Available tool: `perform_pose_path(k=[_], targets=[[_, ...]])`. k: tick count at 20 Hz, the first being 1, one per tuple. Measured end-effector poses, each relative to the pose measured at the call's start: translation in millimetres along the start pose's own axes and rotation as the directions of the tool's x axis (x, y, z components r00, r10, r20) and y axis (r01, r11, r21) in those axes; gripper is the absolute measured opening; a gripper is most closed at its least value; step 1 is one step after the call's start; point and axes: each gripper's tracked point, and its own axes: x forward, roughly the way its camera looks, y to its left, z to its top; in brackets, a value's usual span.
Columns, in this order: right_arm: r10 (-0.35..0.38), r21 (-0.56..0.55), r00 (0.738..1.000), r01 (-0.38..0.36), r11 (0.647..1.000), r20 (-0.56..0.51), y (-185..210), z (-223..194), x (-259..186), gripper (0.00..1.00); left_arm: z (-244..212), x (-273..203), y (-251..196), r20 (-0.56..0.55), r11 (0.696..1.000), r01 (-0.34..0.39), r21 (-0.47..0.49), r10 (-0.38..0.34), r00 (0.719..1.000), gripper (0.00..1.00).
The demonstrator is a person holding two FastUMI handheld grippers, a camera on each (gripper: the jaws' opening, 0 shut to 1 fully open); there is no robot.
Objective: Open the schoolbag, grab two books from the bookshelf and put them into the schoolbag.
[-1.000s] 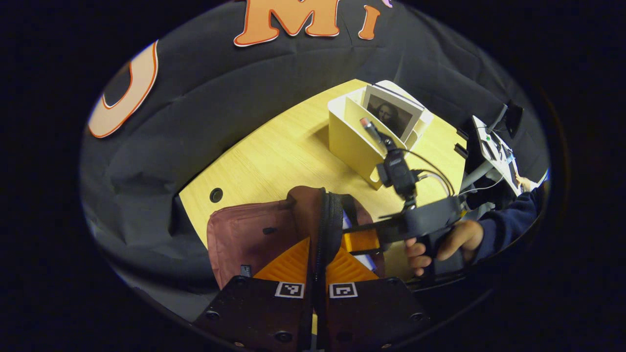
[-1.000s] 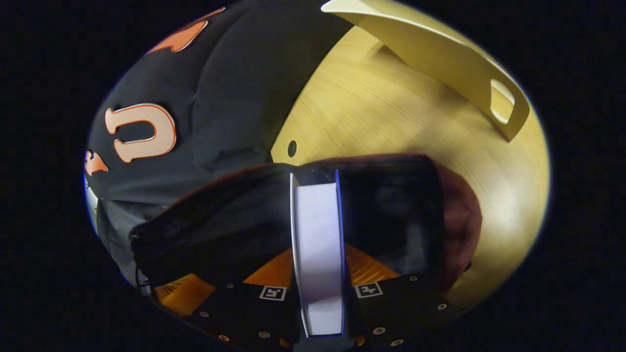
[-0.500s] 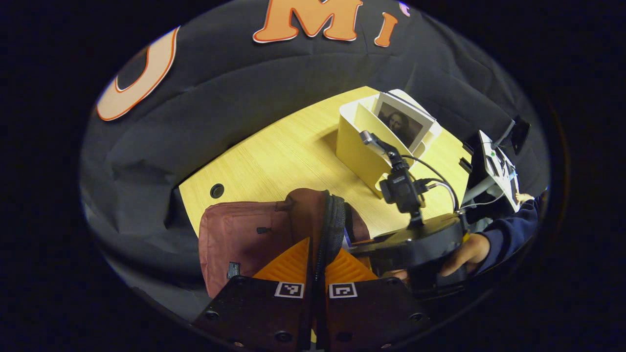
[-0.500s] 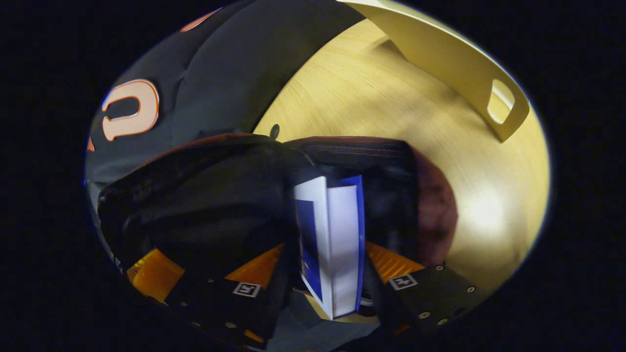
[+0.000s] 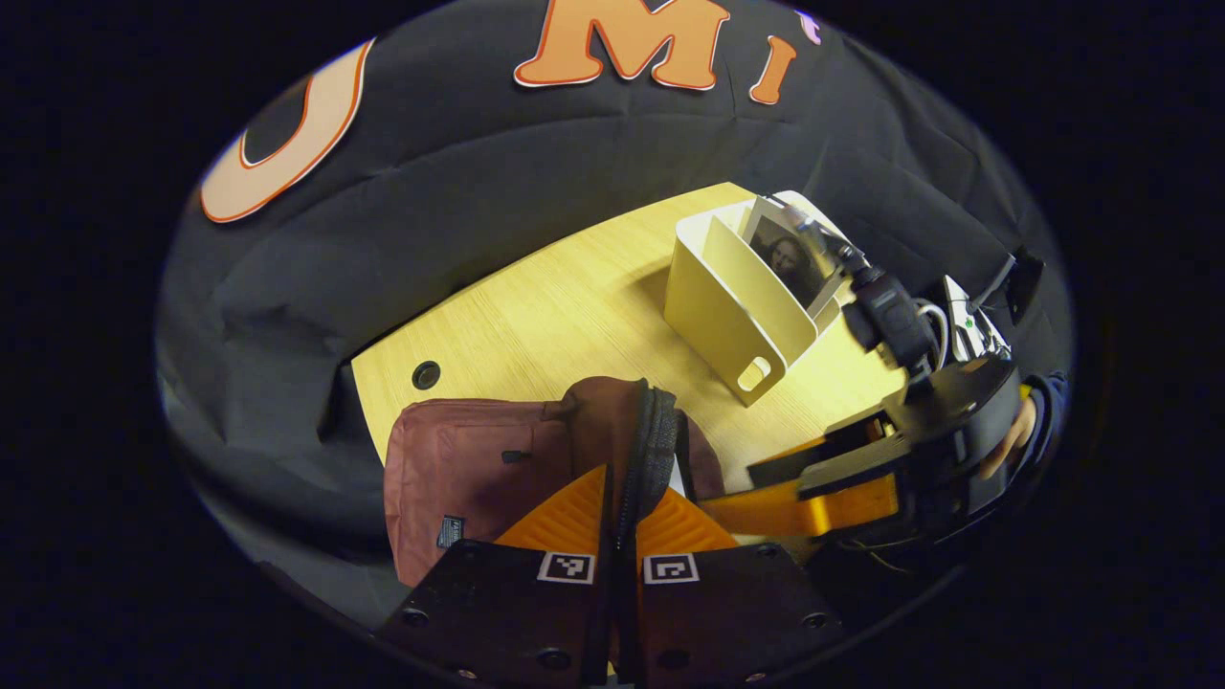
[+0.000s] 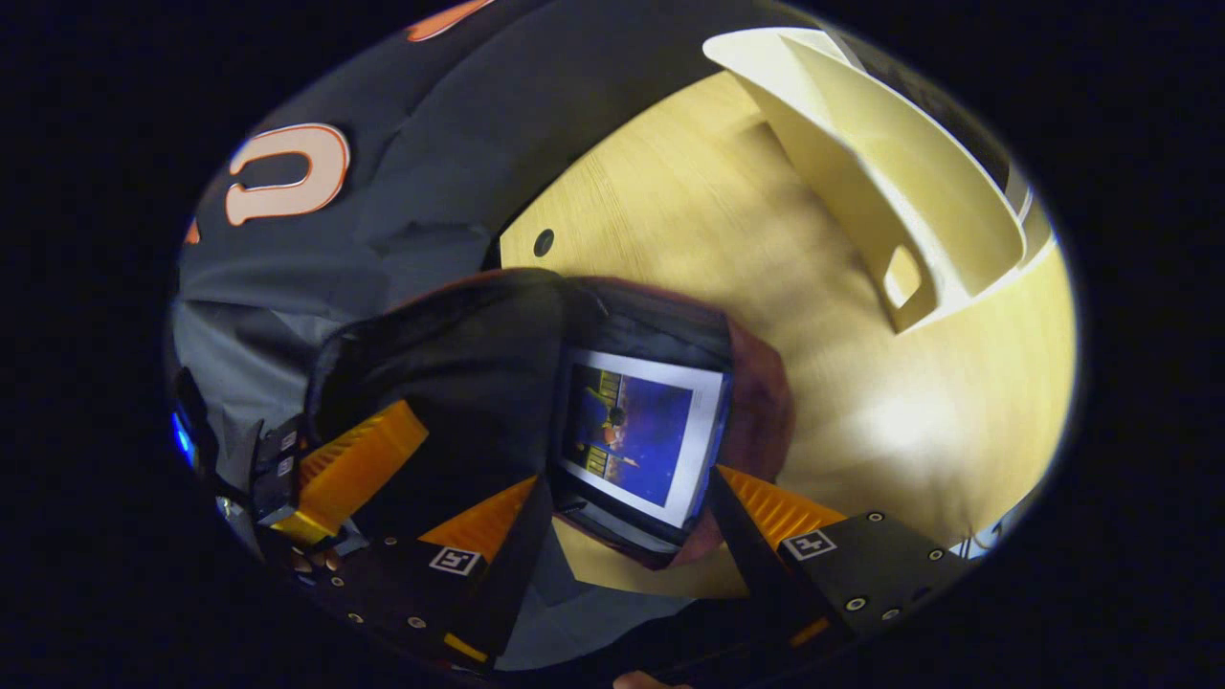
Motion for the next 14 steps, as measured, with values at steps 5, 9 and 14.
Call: perform_pose_path(k=[5, 9, 14], targets=[[-0.087, -0.077, 0.992, 0.095, 0.993, 0.094, -28, 45, -64, 0.98, 1, 6, -1, -0.007, 1.000, -0.003, -0.019, 0.003, 1.000, 0.05], [-0.177, -0.156, 0.971, 0.202, 0.967, 0.157, -49, 80, -124, 0.98, 2, 13, -4, -0.015, 0.999, -0.005, -0.037, 0.005, 1.000, 0.05], [-0.217, -0.219, 0.957, 0.257, 0.941, 0.190, -58, 112, -180, 0.98, 2, 20, -9, -0.028, 0.998, -0.007, -0.063, 0.006, 1.000, 0.05]])
